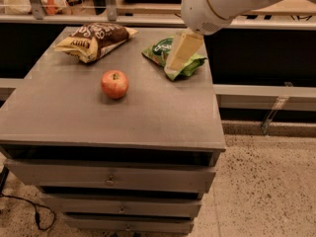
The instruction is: Move brown chip bag near apple
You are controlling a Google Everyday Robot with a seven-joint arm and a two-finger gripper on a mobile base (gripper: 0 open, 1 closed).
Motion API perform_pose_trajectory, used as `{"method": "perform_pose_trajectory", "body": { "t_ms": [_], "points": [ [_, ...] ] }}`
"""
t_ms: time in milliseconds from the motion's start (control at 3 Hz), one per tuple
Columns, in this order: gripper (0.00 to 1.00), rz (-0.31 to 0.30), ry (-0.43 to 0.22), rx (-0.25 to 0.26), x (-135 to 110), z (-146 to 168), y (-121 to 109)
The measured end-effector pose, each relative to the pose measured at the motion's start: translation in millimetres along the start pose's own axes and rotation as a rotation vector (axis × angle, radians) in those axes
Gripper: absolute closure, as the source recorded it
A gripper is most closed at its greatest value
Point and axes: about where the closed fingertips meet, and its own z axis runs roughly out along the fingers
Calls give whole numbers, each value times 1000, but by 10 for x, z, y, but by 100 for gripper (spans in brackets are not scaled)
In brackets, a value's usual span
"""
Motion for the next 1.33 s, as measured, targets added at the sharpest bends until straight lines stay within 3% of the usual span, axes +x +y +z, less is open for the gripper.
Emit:
{"method": "perform_pose_trajectory", "body": {
  "t_ms": [667, 1333],
  "points": [
    [0, -36, -7, 26, -128, 59, -40],
    [0, -209, -49, 124, -467, 481, -263]
  ]
}}
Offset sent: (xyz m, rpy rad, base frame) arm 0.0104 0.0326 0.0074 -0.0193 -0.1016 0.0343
